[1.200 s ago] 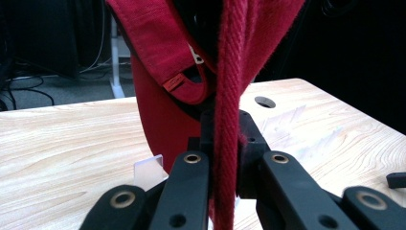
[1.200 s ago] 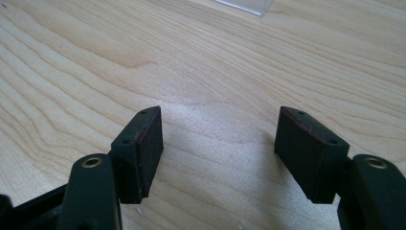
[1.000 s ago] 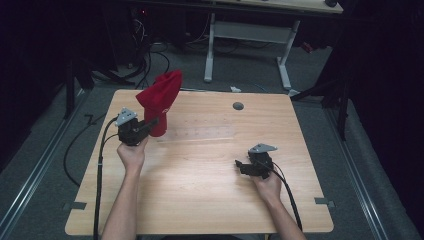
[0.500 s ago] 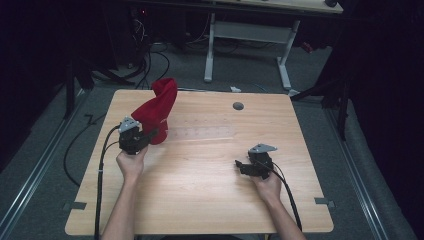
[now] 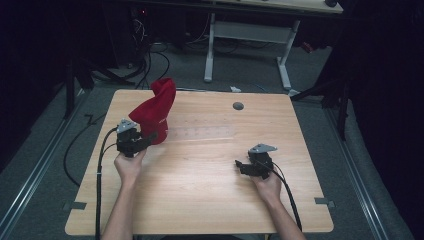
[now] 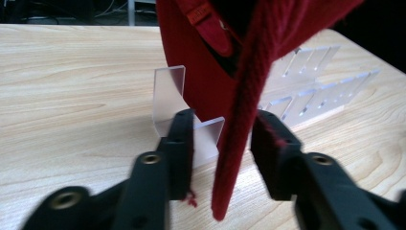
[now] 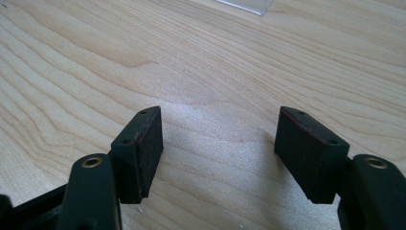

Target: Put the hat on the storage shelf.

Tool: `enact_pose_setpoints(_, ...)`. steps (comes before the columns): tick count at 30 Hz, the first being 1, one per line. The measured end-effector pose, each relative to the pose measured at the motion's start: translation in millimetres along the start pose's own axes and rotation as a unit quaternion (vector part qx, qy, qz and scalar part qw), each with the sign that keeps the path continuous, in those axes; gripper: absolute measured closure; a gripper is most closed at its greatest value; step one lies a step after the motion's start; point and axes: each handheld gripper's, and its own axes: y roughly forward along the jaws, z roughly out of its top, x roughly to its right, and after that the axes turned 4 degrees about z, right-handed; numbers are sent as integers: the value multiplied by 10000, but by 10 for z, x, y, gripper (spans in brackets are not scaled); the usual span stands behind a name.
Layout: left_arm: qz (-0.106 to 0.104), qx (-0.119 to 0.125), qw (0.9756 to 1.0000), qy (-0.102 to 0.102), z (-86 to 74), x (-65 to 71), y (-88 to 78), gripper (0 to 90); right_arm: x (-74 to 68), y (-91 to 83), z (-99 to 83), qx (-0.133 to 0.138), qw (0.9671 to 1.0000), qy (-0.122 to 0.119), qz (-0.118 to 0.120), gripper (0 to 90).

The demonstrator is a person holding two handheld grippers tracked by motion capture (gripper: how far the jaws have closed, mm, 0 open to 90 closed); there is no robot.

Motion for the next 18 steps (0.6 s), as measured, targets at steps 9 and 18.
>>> enact_pose_setpoints(9,33,40,10000,29,45,70,-93,429,-2,0,0,1,10000,8,-4,341)
enact_pose_setpoints(18,30,18,9999,154,44,100,-176,407,-1,0,0,3,10000,3,-7,340)
